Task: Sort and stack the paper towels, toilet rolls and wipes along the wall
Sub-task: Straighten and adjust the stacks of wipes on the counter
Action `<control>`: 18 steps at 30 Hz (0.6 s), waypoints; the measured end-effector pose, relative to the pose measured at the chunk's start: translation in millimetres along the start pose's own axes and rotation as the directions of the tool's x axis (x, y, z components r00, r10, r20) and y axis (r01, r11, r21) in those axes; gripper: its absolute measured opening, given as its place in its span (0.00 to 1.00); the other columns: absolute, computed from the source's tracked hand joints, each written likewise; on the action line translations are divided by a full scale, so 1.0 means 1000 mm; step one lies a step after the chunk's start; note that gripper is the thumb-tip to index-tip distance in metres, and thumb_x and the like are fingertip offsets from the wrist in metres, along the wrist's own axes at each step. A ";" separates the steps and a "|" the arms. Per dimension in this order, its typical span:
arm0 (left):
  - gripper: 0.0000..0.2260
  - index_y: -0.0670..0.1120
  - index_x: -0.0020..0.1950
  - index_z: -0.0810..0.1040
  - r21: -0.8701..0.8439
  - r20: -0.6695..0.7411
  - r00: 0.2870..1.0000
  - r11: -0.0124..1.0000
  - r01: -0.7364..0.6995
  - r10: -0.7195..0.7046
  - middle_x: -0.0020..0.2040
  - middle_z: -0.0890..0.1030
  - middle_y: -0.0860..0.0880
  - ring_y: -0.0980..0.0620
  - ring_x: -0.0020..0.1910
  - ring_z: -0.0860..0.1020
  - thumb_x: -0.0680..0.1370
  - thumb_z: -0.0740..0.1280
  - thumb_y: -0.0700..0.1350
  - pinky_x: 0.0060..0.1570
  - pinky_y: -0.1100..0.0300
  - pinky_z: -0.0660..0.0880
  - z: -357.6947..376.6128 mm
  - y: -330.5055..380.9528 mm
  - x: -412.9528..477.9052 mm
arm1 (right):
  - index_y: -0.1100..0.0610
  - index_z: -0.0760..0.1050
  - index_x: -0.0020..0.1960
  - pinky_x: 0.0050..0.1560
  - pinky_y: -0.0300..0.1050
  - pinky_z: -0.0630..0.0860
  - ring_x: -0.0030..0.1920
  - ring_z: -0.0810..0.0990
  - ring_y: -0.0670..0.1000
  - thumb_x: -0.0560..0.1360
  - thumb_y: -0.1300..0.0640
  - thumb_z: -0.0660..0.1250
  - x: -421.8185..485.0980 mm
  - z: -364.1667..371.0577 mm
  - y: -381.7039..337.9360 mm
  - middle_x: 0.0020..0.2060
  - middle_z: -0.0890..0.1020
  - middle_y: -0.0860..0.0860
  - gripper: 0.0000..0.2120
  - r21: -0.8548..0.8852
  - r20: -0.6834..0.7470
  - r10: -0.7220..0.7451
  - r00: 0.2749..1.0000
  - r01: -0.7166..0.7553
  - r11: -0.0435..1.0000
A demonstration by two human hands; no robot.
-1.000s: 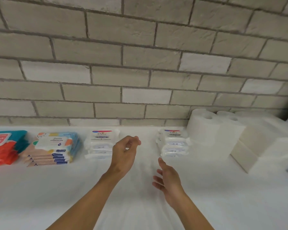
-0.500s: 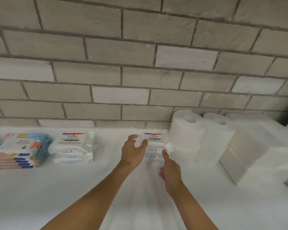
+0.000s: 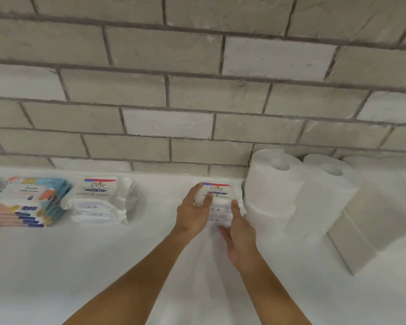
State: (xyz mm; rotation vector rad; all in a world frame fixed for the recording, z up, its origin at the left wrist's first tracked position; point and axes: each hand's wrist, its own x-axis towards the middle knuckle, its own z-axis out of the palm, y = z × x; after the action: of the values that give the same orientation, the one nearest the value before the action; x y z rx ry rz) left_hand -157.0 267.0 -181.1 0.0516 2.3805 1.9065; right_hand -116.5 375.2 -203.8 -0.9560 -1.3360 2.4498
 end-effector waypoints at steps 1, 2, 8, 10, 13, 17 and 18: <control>0.15 0.59 0.67 0.73 0.015 -0.002 1.000 1.000 -0.006 0.006 0.56 0.79 0.56 0.53 0.55 0.80 0.80 0.65 0.54 0.59 0.54 0.78 -0.003 -0.001 0.000 | 0.59 0.78 0.57 0.52 0.46 0.80 0.49 0.85 0.51 0.76 0.47 0.70 0.001 0.002 0.001 0.50 0.85 0.55 0.18 -0.001 0.012 0.004 1.000 -0.004 1.000; 0.16 0.59 0.68 0.72 0.034 -0.003 1.000 0.999 -0.008 0.008 0.56 0.79 0.57 0.52 0.56 0.79 0.80 0.64 0.55 0.60 0.53 0.78 -0.007 -0.002 0.001 | 0.59 0.79 0.54 0.54 0.47 0.80 0.48 0.85 0.51 0.76 0.47 0.70 -0.001 0.003 0.001 0.49 0.85 0.55 0.16 -0.004 0.031 0.014 0.999 -0.014 1.000; 0.17 0.61 0.70 0.70 0.122 -0.011 1.000 0.992 -0.007 0.009 0.58 0.79 0.58 0.54 0.58 0.79 0.81 0.63 0.56 0.62 0.56 0.76 -0.041 -0.011 0.003 | 0.61 0.82 0.43 0.49 0.46 0.81 0.45 0.85 0.54 0.74 0.47 0.71 -0.003 0.023 0.014 0.44 0.86 0.56 0.16 -0.103 0.102 0.050 0.994 -0.039 0.994; 0.19 0.60 0.72 0.68 0.139 -0.005 1.000 0.990 0.005 -0.004 0.60 0.80 0.56 0.54 0.57 0.79 0.81 0.62 0.56 0.62 0.57 0.76 -0.054 -0.014 0.005 | 0.61 0.81 0.41 0.48 0.47 0.81 0.45 0.85 0.55 0.74 0.46 0.71 -0.004 0.032 0.017 0.42 0.86 0.57 0.17 -0.147 0.104 0.060 0.993 -0.044 0.988; 0.22 0.59 0.74 0.68 0.157 -0.010 1.000 0.987 0.022 -0.021 0.62 0.80 0.53 0.53 0.60 0.79 0.80 0.63 0.58 0.63 0.53 0.76 -0.072 -0.019 0.008 | 0.61 0.80 0.38 0.52 0.49 0.81 0.44 0.85 0.55 0.74 0.46 0.71 -0.006 0.046 0.024 0.40 0.85 0.56 0.17 -0.187 0.116 0.066 0.991 -0.043 0.981; 0.23 0.56 0.75 0.66 0.246 -0.038 0.999 0.969 0.030 -0.021 0.61 0.80 0.52 0.50 0.62 0.78 0.80 0.61 0.58 0.64 0.51 0.75 -0.090 -0.020 0.011 | 0.61 0.79 0.38 0.52 0.48 0.81 0.43 0.84 0.55 0.75 0.46 0.71 -0.011 0.063 0.034 0.39 0.84 0.56 0.18 -0.217 0.123 0.075 0.990 -0.047 0.975; 0.24 0.57 0.75 0.66 0.267 -0.045 0.999 0.963 0.033 -0.022 0.62 0.80 0.52 0.49 0.63 0.78 0.80 0.61 0.60 0.65 0.49 0.75 -0.094 -0.020 0.011 | 0.62 0.79 0.38 0.50 0.47 0.81 0.43 0.84 0.55 0.75 0.46 0.71 -0.013 0.066 0.035 0.39 0.84 0.56 0.18 -0.216 0.130 0.084 0.988 -0.055 0.975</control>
State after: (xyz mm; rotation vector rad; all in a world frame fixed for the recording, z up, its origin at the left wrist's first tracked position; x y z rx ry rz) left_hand -176.3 172.6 -181.0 -0.0030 2.6352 1.5762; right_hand -143.0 304.4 -201.0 -0.9061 -1.6654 2.5036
